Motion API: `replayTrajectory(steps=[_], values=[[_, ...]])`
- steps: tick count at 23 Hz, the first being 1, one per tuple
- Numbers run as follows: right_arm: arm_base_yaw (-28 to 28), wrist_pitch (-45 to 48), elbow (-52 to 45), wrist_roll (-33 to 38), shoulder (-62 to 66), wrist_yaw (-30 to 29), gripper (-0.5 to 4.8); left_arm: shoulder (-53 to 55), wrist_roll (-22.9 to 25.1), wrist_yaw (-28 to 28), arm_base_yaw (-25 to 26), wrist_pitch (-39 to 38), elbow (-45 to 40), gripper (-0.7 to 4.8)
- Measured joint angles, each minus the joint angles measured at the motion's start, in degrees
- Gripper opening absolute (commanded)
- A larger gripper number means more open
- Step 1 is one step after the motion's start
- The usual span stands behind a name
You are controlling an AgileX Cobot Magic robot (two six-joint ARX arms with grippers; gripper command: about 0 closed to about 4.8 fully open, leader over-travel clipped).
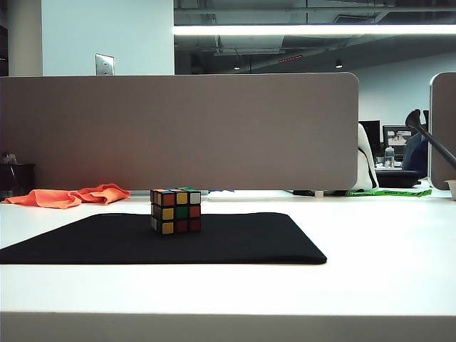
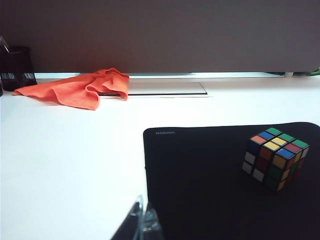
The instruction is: Pick up the cube on the right side of the mouse pad, then place it in the center of the mouse pad.
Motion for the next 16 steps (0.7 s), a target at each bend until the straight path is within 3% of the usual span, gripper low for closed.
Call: replayTrajectory(steps=[6, 11, 16], values=[[0.0, 0.0, 0.0, 0.0, 0.0, 0.0, -0.06, 0.0, 0.9, 0.2, 1.7, 0.0, 0.0, -0.06], [0.0, 0.0, 0.0, 0.0, 0.0, 0.0, -0.06, 0.0, -0.2, 9.3, 11.3, 1.7, 0.0, -0.06], [0.0, 0.0, 0.0, 0.0, 0.0, 0.0, -0.06, 0.0, -0.6, 12.2, 12.4, 1.7, 0.0, -0.06]])
